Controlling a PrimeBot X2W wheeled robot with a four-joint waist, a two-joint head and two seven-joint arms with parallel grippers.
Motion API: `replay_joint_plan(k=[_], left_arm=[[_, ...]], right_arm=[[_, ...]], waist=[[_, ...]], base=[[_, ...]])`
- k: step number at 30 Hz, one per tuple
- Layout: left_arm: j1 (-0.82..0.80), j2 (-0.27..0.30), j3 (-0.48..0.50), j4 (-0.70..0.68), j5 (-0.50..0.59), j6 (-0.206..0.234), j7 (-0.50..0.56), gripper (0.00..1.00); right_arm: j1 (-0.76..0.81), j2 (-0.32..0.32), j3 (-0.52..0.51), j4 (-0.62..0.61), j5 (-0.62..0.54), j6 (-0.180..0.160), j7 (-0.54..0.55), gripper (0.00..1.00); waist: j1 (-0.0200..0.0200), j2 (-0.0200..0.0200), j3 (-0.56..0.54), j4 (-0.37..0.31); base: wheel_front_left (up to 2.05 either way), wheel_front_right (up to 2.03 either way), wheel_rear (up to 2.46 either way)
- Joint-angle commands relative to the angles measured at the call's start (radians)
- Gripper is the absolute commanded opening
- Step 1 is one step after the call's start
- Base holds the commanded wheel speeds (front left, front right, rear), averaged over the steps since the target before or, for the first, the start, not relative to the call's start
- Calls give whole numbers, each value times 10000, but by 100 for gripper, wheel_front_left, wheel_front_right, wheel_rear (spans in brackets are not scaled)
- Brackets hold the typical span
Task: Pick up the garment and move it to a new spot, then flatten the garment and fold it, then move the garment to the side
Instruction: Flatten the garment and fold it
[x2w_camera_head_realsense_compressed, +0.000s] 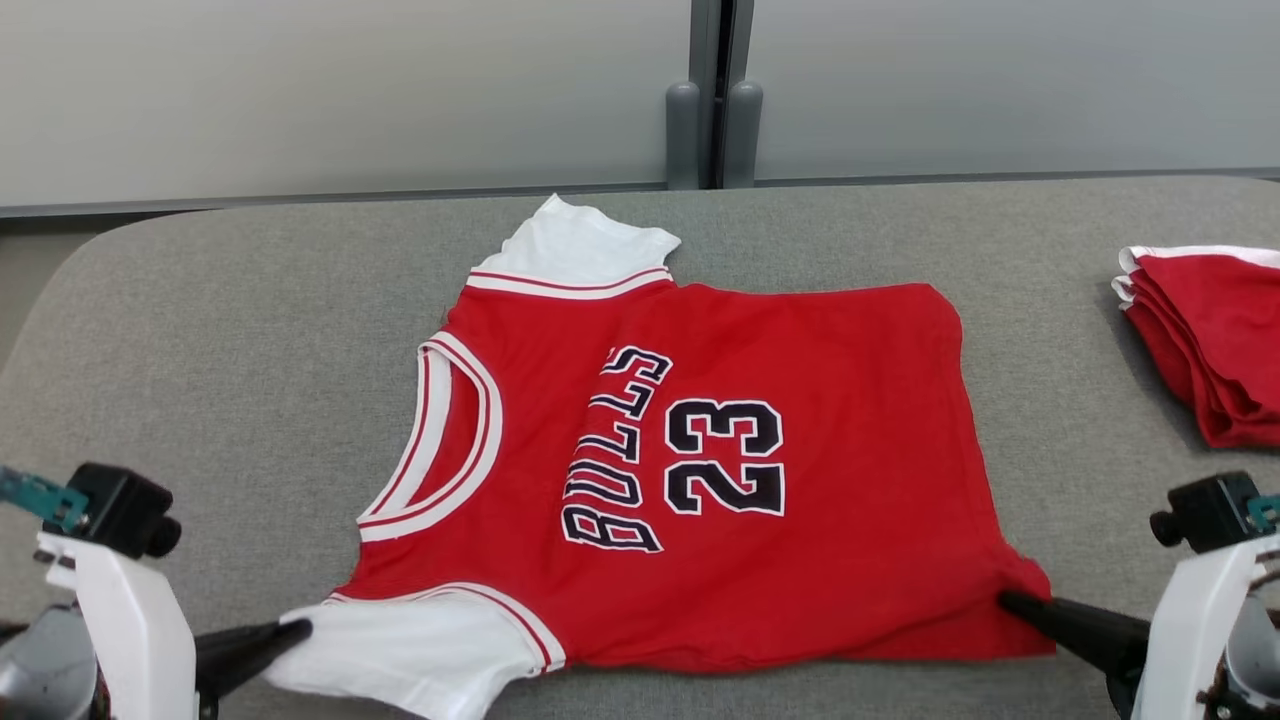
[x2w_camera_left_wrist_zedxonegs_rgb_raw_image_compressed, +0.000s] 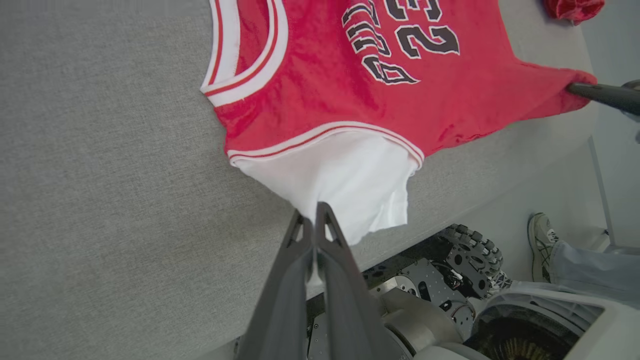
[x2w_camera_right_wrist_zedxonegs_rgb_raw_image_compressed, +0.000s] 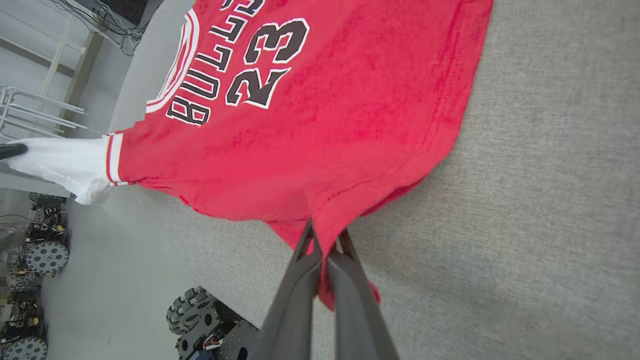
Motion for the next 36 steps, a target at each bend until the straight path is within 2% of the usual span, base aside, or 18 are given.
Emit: replay_joint_plan(k=[1,8,17,29,34,35,36], left_arm=[[-451,-147,81,256,-69,-127,226,0],[-2570,-1199,2,2020,16,-501,1484,0],[-4756,-2635,-282,4363,427,-797,2279,0],[-5939,-3386,-365,6242,692,-1364,2351,0],[-6037,-3743,-443,6832,658,-1534,2305,0],[-6058,-3818,-452,6974,652,-1545,2272,0],[-6077,-3903,-460,7089,642,-1592,2233,0]], right_arm=[[-241,101,-115,99,144,2,122,0],[-1143,679,-546,476,359,2,522,0],[-1704,1020,-1006,1188,745,2,735,0],[-1535,1267,-1410,1494,768,2,298,0],[-1688,1591,-1495,1579,541,2,225,0],[-1728,1666,-1487,1641,495,2,257,7],[-1753,1728,-1487,1706,494,2,275,36]], waist=[[0,0,208,-76],[0,0,1136,-319],[0,0,2048,-521],[0,0,2437,-677],[0,0,2427,-741],[0,0,2415,-744],[0,0,2401,-742]], base=[[0,0,0],[0,0,0],[0,0,0],[0,0,0],[0,0,0],[0,0,0],[0,0,0]])
